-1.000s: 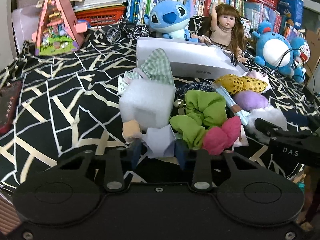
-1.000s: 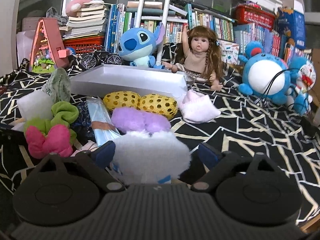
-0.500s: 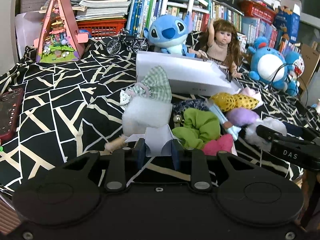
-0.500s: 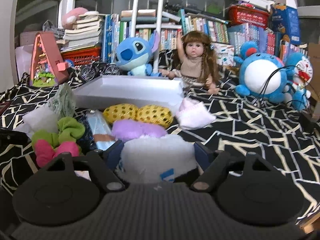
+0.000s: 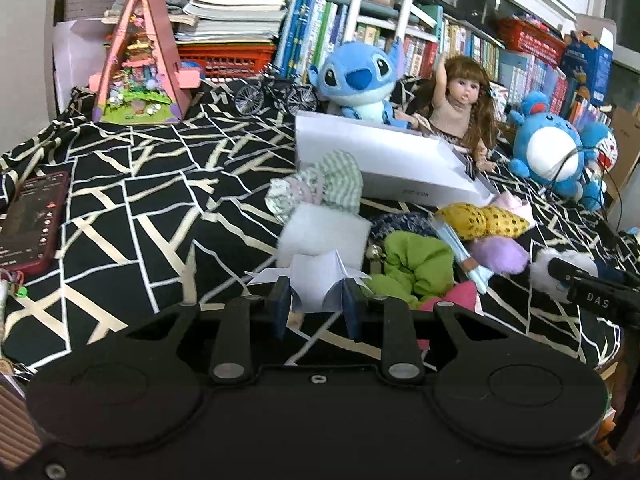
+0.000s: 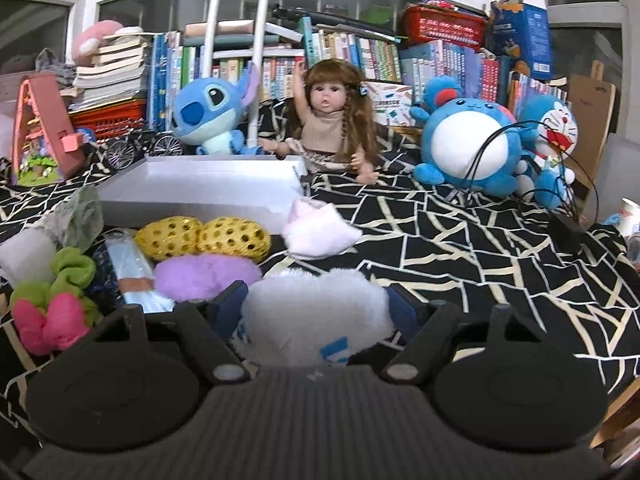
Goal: Organize soft objects
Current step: 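Grasp the white fluffy ball with the right tool while the left tool grasps the light-blue folded paper, then carry both items over the white box and open both tools to drop them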
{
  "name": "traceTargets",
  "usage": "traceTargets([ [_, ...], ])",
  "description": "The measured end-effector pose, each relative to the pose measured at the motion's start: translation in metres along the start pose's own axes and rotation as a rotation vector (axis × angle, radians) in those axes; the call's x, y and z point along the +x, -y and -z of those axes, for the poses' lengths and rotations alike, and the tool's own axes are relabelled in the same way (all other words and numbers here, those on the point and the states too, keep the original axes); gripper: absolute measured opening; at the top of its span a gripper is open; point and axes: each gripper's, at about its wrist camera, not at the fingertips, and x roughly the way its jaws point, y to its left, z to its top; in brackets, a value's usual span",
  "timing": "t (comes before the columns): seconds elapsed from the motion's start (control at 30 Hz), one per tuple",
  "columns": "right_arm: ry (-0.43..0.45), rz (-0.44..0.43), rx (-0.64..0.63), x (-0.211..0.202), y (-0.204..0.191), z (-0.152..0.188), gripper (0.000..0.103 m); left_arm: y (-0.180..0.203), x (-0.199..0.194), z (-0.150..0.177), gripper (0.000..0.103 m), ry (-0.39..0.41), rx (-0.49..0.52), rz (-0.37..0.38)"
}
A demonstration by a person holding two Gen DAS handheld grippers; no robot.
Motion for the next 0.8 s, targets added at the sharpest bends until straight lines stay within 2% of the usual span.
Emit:
traceTargets([
  [0.23, 0.028, -0.015, 0.049, 0.002, 0.011, -0.020, 0.077, -0.013, -0.002, -0.022, 0.026, 0.044, -0.010, -0.019],
  [0.53, 0.037, -0.129, 0.130, 0.029, 0.018, -0.063, 0.077, -0.009, 0.025, -0.075, 0.026, 0.082, -0.015, 0.058],
  [0.8, 0.042, -0.194, 0.074, 0.060, 0.003, -0.102, 0.077, 0.013, 0.066, -0.128, 0.026, 0.074, -0.004, 0.125],
])
